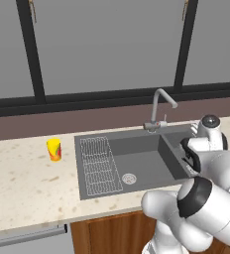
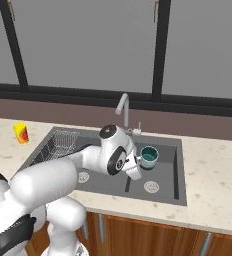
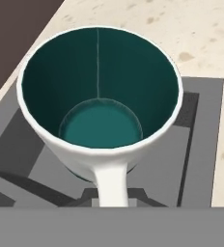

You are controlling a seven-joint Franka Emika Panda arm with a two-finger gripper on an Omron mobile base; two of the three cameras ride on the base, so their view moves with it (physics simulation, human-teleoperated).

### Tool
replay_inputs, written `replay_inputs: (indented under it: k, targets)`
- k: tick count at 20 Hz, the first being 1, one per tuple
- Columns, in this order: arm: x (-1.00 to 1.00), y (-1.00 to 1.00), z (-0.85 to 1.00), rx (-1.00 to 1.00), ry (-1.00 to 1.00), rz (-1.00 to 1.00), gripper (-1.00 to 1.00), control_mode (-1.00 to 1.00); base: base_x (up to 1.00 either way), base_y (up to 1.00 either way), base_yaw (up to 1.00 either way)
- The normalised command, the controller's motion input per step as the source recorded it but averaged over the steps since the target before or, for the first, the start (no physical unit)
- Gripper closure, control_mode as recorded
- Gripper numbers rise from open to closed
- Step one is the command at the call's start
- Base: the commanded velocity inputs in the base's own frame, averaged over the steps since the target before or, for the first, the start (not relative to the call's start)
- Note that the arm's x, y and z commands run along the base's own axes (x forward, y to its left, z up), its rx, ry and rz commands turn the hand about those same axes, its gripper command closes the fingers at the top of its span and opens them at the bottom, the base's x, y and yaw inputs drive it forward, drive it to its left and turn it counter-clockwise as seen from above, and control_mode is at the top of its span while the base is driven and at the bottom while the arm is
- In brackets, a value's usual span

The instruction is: Move any existing items from the left basin to the right basin for drying. Then move the cup from the counter to the left basin of the sink for washing.

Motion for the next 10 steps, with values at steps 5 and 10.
replay_inputs:
  k: [5,10]
  targets:
    - [0.10,-0.05,-0.22,0.00,0.00,0.02,1.00,-1.00,0.00,0.00,0.00]
    - [0.12,0.00,-0.18,0.00,0.02,0.01,1.00,-1.00,0.00,0.00,0.00]
